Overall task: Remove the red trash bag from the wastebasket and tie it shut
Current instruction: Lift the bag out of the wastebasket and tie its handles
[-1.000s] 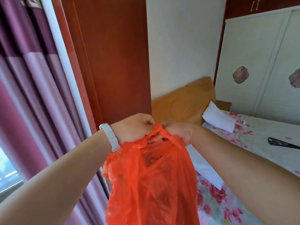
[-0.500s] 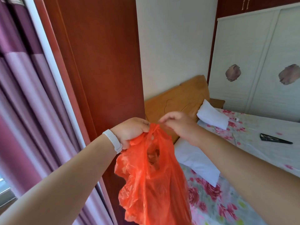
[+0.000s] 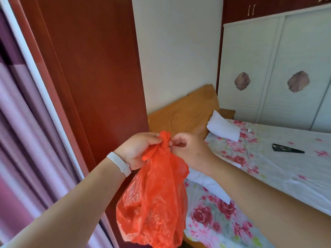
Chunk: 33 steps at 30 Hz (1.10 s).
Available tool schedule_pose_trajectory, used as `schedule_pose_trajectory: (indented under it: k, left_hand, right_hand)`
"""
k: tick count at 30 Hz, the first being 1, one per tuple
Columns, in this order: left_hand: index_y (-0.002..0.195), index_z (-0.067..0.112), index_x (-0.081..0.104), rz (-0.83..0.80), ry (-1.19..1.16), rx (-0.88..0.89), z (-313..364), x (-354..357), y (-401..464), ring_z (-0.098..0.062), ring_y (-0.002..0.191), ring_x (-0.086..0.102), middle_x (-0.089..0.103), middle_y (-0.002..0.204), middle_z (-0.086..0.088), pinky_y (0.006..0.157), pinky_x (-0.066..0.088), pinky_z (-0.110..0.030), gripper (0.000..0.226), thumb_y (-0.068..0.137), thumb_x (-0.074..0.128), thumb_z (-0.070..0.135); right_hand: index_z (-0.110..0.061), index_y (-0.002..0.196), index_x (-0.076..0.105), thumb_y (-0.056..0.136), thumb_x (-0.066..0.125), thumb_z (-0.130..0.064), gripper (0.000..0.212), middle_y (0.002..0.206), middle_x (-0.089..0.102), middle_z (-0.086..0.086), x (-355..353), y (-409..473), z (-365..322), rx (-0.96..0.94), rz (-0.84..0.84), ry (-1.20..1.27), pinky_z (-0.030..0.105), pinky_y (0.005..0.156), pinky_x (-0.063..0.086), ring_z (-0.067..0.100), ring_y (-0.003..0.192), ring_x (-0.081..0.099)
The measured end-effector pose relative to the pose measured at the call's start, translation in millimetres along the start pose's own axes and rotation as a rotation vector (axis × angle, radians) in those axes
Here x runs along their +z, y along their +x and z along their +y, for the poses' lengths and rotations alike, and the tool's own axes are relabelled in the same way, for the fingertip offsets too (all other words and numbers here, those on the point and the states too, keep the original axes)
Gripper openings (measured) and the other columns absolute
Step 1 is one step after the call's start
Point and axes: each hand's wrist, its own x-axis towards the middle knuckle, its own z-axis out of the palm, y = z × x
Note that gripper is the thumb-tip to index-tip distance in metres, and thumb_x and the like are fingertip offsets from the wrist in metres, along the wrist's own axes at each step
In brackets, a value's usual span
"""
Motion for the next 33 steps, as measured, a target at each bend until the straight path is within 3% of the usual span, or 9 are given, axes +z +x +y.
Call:
schedule_pose_trajectory:
  k: [3,8,11,15,17,20,24,29,33]
  left_hand:
    - [0.103,-0.005,0.060,-0.047,0.051,0.015,3,0,-4,-0.019,0.066,0.069,0.071,0.071,-0.012,0.065,0.057,-0.030,0.020,0.091,0.045,0.001]
    - [0.094,-0.001,0.065,0.053,0.210,0.035,-1,-10,-7,-0.027,0.062,0.066,0.067,0.081,-0.020,0.056,0.053,-0.031,0.025,0.080,0.048,-0.011]
    - [0.086,-0.002,0.068,0.113,0.425,0.030,-4,-14,-12,-0.039,0.070,0.053,0.059,0.085,-0.029,0.066,0.039,-0.047,0.024,0.067,0.054,-0.006]
    - [0.081,0.000,0.071,0.144,0.664,0.027,-6,-20,-16,-0.021,0.050,0.052,0.059,0.062,-0.016,0.047,0.042,-0.029,0.011,0.081,0.060,0.000]
    - [0.088,-0.004,0.069,0.151,0.696,-0.001,-6,-27,-18,-0.019,0.064,0.061,0.063,0.069,-0.011,0.059,0.055,-0.029,0.016,0.087,0.061,0.010]
    - [0.084,0.001,0.066,0.166,0.449,0.027,-11,-39,-18,-0.016,0.065,0.062,0.063,0.071,-0.008,0.071,0.056,-0.032,0.018,0.088,0.063,0.019]
    - [0.104,0.000,0.064,0.192,-0.115,0.175,-21,-34,-17,-0.022,0.070,0.062,0.065,0.081,-0.015,0.071,0.051,-0.035,0.030,0.085,0.063,0.024]
    - [0.093,0.008,0.065,0.274,-0.521,0.353,-35,-9,-9,-0.016,0.057,0.066,0.069,0.065,-0.009,0.063,0.056,-0.031,0.025,0.095,0.049,0.027]
    - [0.110,0.005,0.061,0.297,-0.840,0.393,-40,-8,2,-0.021,0.092,0.071,0.075,0.093,-0.012,0.090,0.051,-0.042,0.028,0.096,0.046,0.024]
  right_hand:
    - [-0.019,0.074,0.071,0.082,0.068,-0.008,0.014,0.073,0.071,-0.002,3,2,1,0.120,0.009,0.063,0.024,0.067,0.049,0.005,0.067,0.063]
    - [-0.010,0.078,0.065,0.092,0.060,-0.012,0.015,0.077,0.069,0.003,-6,8,-6,0.284,-0.090,0.519,0.024,0.062,0.055,0.013,0.071,0.067]
    - [-0.009,0.072,0.060,0.094,0.056,-0.017,0.024,0.076,0.065,0.004,-18,12,-4,0.382,-0.167,0.597,0.027,0.062,0.055,0.012,0.067,0.066]
    - [-0.011,0.071,0.058,0.094,0.056,-0.022,0.026,0.070,0.061,0.005,-23,15,6,0.486,-0.257,0.646,0.033,0.071,0.057,0.017,0.069,0.066]
    - [-0.010,0.073,0.060,0.093,0.056,-0.020,0.023,0.068,0.060,0.004,-27,16,9,0.487,-0.259,0.714,0.035,0.077,0.057,0.019,0.073,0.065]
    - [-0.007,0.076,0.064,0.087,0.057,-0.010,0.013,0.075,0.063,0.006,-33,15,11,0.443,-0.273,0.831,0.034,0.082,0.057,0.020,0.079,0.065]
    - [-0.009,0.076,0.065,0.081,0.058,-0.009,0.009,0.073,0.066,0.004,-29,15,9,0.365,-0.107,0.997,0.030,0.074,0.059,0.017,0.076,0.069]
    - [-0.009,0.068,0.065,0.094,0.050,-0.011,0.030,0.071,0.063,0.005,-13,15,8,0.313,0.043,1.280,0.035,0.087,0.055,0.018,0.077,0.067]
    - [-0.006,0.064,0.060,0.098,0.045,-0.012,0.038,0.062,0.057,0.005,-6,13,19,0.367,0.142,1.360,0.037,0.081,0.058,0.018,0.064,0.064]
